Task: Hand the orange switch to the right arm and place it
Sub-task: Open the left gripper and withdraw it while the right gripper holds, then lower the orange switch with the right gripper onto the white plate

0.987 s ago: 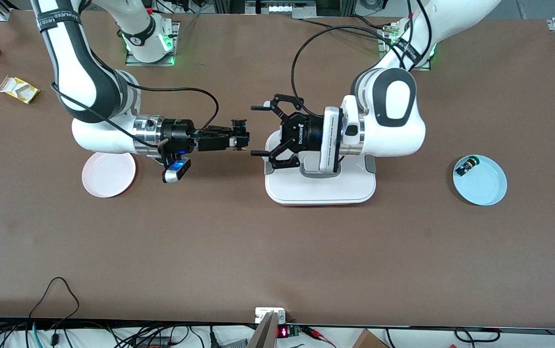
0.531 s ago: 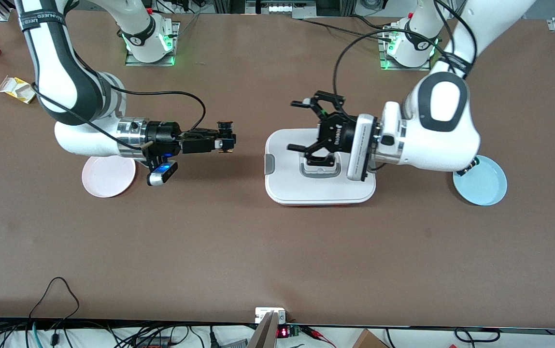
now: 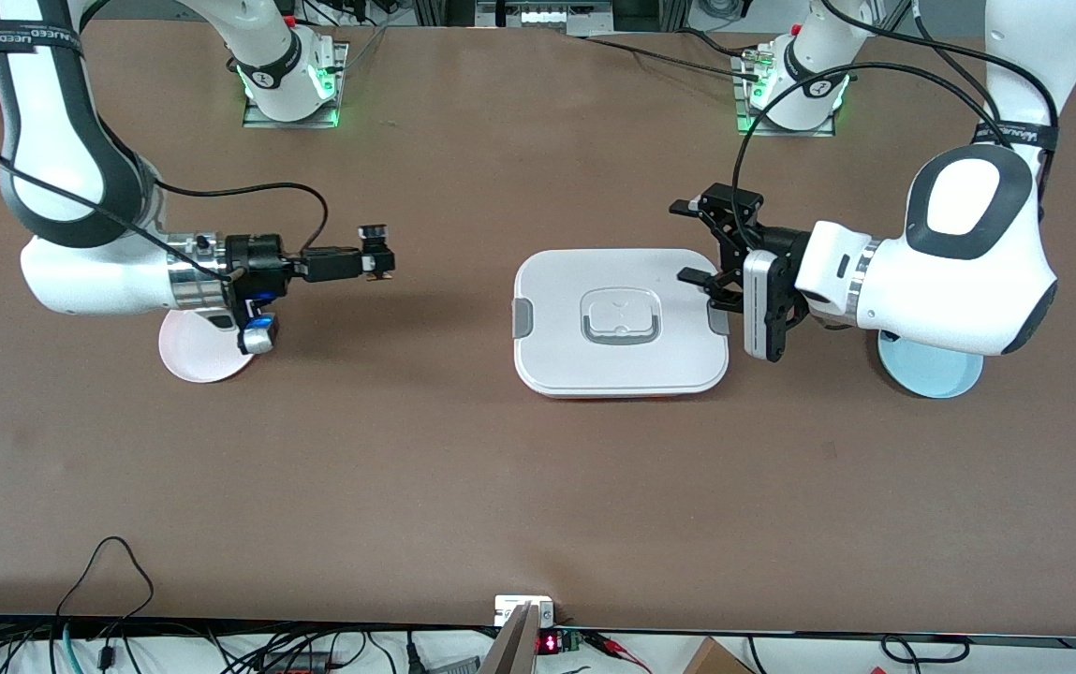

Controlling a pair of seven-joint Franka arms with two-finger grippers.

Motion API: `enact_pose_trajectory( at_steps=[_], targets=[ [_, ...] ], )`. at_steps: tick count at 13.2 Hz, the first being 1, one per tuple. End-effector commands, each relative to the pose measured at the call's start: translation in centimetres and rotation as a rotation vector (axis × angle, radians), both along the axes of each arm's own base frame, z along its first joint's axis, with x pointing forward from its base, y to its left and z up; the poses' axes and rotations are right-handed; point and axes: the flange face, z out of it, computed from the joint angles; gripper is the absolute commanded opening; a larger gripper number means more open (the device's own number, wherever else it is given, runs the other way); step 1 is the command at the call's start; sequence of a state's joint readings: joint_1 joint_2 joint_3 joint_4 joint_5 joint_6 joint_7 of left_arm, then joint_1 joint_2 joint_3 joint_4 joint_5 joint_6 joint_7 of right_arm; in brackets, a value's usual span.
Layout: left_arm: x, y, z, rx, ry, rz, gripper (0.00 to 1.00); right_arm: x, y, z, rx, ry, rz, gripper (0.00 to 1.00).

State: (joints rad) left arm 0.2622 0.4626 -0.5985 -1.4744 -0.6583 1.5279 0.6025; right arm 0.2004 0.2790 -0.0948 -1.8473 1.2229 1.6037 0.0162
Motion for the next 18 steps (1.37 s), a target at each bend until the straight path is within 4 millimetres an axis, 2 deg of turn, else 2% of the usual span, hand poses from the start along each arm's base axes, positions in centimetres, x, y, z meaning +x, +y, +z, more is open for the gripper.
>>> enact_pose_trajectory(
  at_steps=[1, 4, 6, 7, 8, 9, 11, 12, 14, 15, 17, 18],
  targets=[
    [-0.1, 2.3, 0.5, 0.260, 0.055, 0.023, 1.00, -1.0, -4.2, -0.5, -0.107, -0.048, 0.105, 0.27],
    [-0.1, 4.2, 3.1, 0.571, 0.063, 0.082, 1.00, -1.6, -7.2, -2.0, -0.258, -0.133, 0.242, 0.27],
    [0.2, 6.6, 5.0, 0.770, -0.005, 0.111, 1.00, -2.2, -9.0, -3.1, -0.372, -0.198, 0.385, 0.27],
    [0.6, 7.7, 5.2, 0.863, -0.049, 0.120, 1.00, -2.2, -9.7, -3.5, -0.416, -0.233, 0.441, 0.27],
    [0.8, 8.8, 5.3, 0.937, -0.079, 0.130, 1.00, -1.9, -11.3, -3.8, -0.487, -0.275, 0.491, 0.27],
    [0.7, 9.2, 6.2, 1.007, -0.125, 0.145, 1.00, -1.8, -12.4, -4.2, -0.542, -0.309, 0.551, 0.27],
    [-0.2, 11.7, 8.2, 1.122, -0.145, 0.222, 1.00, -1.4, -13.7, -4.7, -0.611, -0.384, 0.656, 0.27],
    [-1.0, 11.8, 8.5, 1.136, -0.140, 0.239, 1.00, -1.2, -14.2, -4.8, -0.631, -0.429, 0.709, 0.27],
    [-2.9, 12.8, 8.8, 1.047, -0.152, 0.321, 1.00, -0.4, -15.6, -4.6, -0.717, -0.546, 0.878, 0.27],
    [-3.8, 14.9, 8.8, 1.043, -0.213, 0.397, 1.00, 0.2, -16.1, -4.7, -0.752, -0.588, 0.929, 0.27],
    [-4.7, 17.4, 9.2, 0.991, -0.348, 0.524, 1.00, 1.0, -16.9, -5.0, -0.773, -0.686, 1.034, 0.27],
    [-4.5, 18.2, 9.1, 0.984, -0.353, 0.548, 1.00, 1.4, -17.2, -5.1, -0.775, -0.733, 1.096, 0.27]
  ],
)
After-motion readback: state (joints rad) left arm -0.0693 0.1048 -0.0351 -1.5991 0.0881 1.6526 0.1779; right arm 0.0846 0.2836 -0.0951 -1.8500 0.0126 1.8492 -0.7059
